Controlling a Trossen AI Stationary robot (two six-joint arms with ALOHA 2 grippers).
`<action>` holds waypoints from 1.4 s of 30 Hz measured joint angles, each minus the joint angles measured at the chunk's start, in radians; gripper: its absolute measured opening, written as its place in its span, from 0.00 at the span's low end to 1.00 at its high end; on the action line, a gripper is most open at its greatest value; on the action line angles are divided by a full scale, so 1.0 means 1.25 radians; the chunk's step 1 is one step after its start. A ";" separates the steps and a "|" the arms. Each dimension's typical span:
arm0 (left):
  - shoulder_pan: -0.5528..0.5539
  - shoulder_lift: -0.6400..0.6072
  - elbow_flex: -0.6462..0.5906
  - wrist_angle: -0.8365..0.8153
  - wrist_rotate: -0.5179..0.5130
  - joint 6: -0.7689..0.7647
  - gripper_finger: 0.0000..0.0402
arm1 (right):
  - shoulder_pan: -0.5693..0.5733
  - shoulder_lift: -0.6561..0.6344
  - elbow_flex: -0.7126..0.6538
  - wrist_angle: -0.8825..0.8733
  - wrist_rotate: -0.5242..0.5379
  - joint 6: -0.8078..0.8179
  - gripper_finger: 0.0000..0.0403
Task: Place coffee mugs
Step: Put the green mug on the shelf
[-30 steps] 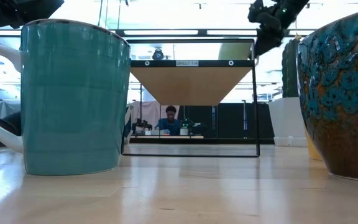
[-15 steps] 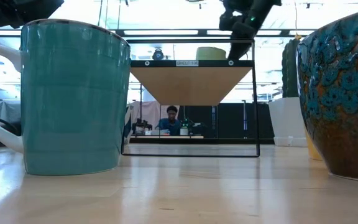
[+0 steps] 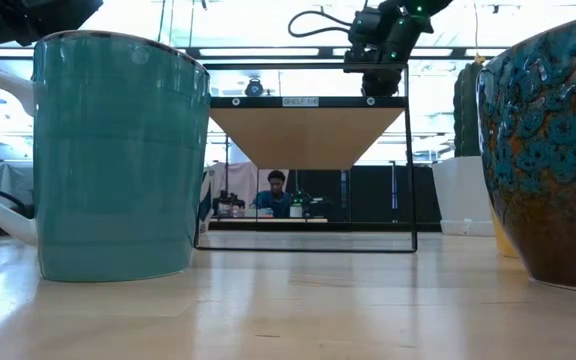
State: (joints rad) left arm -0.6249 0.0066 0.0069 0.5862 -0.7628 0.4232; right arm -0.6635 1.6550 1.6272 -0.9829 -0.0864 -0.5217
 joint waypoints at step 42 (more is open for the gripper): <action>0.000 0.000 0.000 0.000 -0.002 0.000 0.35 | -0.021 0.008 -0.001 0.089 0.106 0.007 0.47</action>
State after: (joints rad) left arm -0.6249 0.0065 0.0071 0.5865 -0.7654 0.4229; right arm -0.6895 1.6646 1.6257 -0.8718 0.0459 -0.5136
